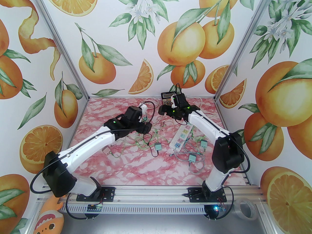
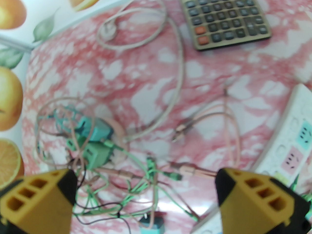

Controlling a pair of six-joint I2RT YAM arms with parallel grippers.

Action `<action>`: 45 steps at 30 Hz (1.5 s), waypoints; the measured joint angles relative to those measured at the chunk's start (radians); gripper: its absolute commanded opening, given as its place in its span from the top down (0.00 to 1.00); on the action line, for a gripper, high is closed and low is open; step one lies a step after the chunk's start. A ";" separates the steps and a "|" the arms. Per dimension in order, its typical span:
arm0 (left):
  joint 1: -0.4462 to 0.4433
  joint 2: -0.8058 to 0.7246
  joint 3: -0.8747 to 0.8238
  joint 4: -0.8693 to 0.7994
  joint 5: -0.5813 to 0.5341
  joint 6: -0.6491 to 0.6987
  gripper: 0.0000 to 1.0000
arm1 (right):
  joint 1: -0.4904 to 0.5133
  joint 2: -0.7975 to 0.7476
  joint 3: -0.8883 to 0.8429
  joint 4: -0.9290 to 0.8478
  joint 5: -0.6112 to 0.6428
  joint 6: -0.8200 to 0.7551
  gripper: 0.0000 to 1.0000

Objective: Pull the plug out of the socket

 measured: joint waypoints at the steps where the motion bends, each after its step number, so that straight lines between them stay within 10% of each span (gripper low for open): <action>1: 0.032 -0.002 -0.002 -0.007 0.012 -0.017 0.00 | 0.016 0.046 0.071 -0.028 -0.003 -0.005 0.00; 7: 0.277 -0.035 -0.041 -0.003 0.008 -0.109 0.00 | 0.171 0.256 0.285 -0.079 -0.018 -0.045 0.00; 16: 0.330 -0.058 -0.077 0.009 0.064 -0.164 0.00 | 0.240 0.296 0.274 -0.182 -0.011 -0.087 0.00; 30: 0.337 -0.027 -0.079 0.063 0.135 -0.164 0.01 | 0.137 0.145 -0.001 -0.238 0.127 -0.155 0.00; 45: 0.243 0.060 -0.129 0.188 0.248 -0.131 0.24 | 0.088 0.119 -0.014 -0.259 0.148 -0.223 0.00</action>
